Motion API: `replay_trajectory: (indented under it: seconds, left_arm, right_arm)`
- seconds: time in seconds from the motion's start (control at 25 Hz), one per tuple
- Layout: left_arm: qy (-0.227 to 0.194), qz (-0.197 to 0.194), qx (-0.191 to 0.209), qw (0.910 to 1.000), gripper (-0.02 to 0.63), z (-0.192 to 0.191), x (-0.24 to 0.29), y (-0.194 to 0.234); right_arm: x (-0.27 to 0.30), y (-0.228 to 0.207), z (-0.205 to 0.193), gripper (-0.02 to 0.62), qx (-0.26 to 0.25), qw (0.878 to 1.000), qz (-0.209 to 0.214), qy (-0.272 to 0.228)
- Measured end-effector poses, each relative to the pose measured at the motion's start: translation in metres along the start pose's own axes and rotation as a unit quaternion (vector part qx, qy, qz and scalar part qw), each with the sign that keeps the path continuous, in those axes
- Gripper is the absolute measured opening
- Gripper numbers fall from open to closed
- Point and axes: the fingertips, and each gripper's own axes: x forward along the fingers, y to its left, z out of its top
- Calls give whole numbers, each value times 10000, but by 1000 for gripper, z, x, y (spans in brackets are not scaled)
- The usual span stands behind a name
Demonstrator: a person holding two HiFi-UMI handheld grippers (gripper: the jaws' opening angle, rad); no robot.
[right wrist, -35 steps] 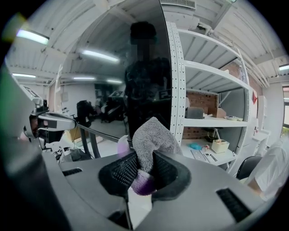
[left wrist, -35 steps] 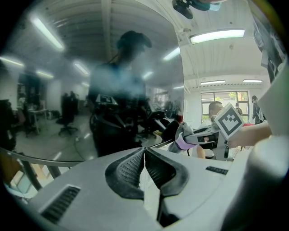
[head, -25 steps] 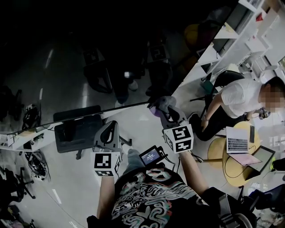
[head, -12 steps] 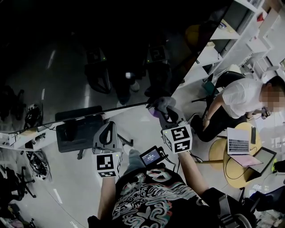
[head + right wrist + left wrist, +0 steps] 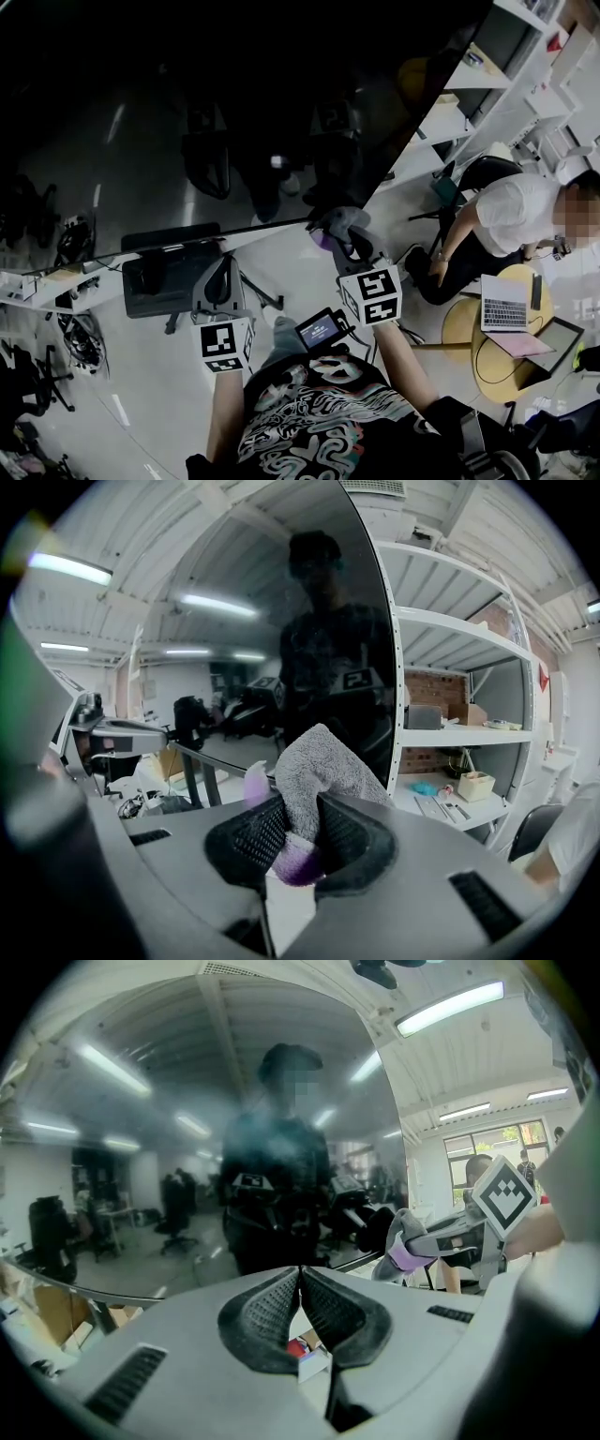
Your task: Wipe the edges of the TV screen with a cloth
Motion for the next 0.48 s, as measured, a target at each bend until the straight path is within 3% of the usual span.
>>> replay_trajectory:
  seconds: [0.48]
  left_arm:
    - [77, 282, -38, 9996, 21, -4, -9, 4]
  right_arm:
    - [-1, 4, 0, 95, -4, 9998, 174, -79]
